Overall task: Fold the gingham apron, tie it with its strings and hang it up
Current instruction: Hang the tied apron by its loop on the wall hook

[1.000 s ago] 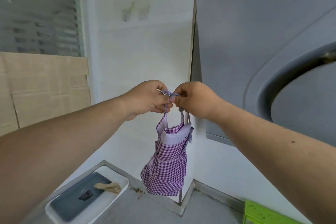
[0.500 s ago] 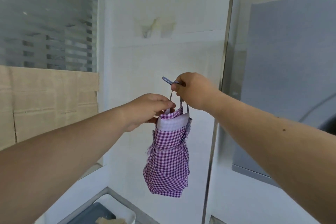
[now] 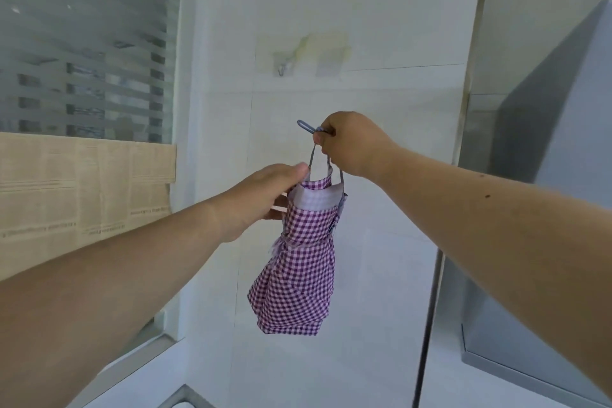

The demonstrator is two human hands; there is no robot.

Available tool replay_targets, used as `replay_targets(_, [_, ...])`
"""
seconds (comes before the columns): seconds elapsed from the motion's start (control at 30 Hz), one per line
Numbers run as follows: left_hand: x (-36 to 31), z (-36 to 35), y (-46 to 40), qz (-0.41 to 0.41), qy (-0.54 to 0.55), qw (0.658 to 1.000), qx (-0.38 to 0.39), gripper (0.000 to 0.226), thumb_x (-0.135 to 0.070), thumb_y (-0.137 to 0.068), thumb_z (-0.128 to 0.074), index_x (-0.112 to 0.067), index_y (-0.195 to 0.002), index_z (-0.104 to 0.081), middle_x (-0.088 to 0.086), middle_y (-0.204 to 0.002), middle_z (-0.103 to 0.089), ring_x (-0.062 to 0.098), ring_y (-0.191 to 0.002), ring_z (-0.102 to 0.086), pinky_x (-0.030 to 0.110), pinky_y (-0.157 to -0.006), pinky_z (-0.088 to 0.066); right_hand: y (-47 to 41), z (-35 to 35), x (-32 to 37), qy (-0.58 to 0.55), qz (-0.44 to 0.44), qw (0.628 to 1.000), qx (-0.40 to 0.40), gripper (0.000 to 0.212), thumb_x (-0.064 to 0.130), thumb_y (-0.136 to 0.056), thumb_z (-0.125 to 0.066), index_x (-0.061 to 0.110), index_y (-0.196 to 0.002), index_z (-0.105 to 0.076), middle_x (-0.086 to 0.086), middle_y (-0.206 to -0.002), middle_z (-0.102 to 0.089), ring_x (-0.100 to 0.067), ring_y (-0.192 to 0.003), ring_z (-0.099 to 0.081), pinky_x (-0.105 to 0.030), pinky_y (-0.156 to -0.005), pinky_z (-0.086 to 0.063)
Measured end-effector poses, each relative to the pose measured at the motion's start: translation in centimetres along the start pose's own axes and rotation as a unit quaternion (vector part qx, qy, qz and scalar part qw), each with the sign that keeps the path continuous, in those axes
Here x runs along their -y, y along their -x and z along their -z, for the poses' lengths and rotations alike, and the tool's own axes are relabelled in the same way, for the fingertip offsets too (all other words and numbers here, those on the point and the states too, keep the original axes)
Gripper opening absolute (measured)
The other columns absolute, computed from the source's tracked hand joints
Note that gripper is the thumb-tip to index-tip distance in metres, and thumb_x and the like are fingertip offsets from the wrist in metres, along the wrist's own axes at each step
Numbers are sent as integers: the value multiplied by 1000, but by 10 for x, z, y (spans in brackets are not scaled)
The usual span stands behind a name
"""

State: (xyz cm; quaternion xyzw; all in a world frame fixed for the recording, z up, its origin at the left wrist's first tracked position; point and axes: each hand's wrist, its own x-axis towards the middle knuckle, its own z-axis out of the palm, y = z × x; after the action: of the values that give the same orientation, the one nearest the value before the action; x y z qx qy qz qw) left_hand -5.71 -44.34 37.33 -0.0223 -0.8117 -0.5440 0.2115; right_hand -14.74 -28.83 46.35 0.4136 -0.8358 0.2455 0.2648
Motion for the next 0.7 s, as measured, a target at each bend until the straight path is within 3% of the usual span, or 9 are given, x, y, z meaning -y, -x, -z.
replay_targets(0.13, [14, 6, -16, -4, -32, 999, 21, 92, -70, -67, -81, -32, -144, -47, -6, -132, -67, 15, -122, -66, 39, -105, -54, -35, 0, -1, 22, 3, 1000, -6, 36, 33, -105, -52, 2, -100, -70, -19, -98, -75, -37, -89, -70, -46, -79, -56])
replay_targets(0.2, [18, 9, -29, -21, -42, 999, 6, 96, -64, -63, -84, -31, -145, -46, -6, -129, -65, 13, -119, -66, 37, -104, -55, -56, 1, -1, 25, 8, 1000, -17, 37, 33, -105, -53, 1, -99, -70, -19, -97, -75, -37, -88, -70, -43, -76, -56])
replay_targets(0.27, [17, 9, -40, -42, -62, 997, -30, 72, -51, -80, -83, -29, -141, -52, -9, -123, -66, 9, -112, -67, 30, -94, -56, -74, 4, -1, 34, 19, 999, -28, 36, 33, -105, -54, 1, -99, -71, -18, -95, -74, -34, -80, -68, -37, -68, -52])
replay_targets(0.33, [18, 13, -58, -66, -55, 994, -73, 33, -38, -95, -72, -27, -124, -62, -10, -109, -72, 2, -92, -70, 19, -73, -55, -94, 6, -1, 42, 31, 998, -39, 35, 32, -104, -55, 2, -97, -71, -16, -92, -74, -26, -71, -61, -32, -61, -45])
replay_targets(0.4, [15, 21, -70, -85, -26, 989, -121, 10, -27, -100, -64, -22, -107, -67, -5, -91, -74, 4, -74, -70, 15, -57, -50, -112, 9, -1, 47, 42, 997, -50, 34, 32, -104, -56, 1, -97, -71, -17, -93, -73, -24, -70, -58, -31, -62, -44])
replay_targets(0.47, [13, 30, -84, -106, 1, 981, -164, 14, -24, -100, -60, -14, -104, -69, 5, -93, -77, 20, -83, -75, 27, -68, -58, -131, 9, 1, 52, 53, 996, -59, 35, 31, -104, -55, -1, -99, -70, -18, -94, -72, -25, -71, -58, -33, -66, -47])
replay_targets(0.53, [11, 39, -98, -120, 22, 972, -202, 13, -27, -100, -61, -18, -106, -68, 5, -100, -77, 24, -92, -75, 39, -82, -60, -152, 9, 3, 73, 66, 992, -74, 35, 32, -104, -54, 2, -94, -68, -15, -88, -67, -23, -72, -56, -33, -64, -44])
replay_targets(0.7, [10, 58, -124, -149, 31, 950, -271, 6, -32, -102, -59, -29, -105, -63, -4, -102, -73, 15, -90, -72, 32, -73, -57, -197, 6, 14, 107, 101, 983, -106, 28, 35, -103, -57, 12, -90, -67, -4, -84, -61, -20, -75, -56, -30, -64, -43])
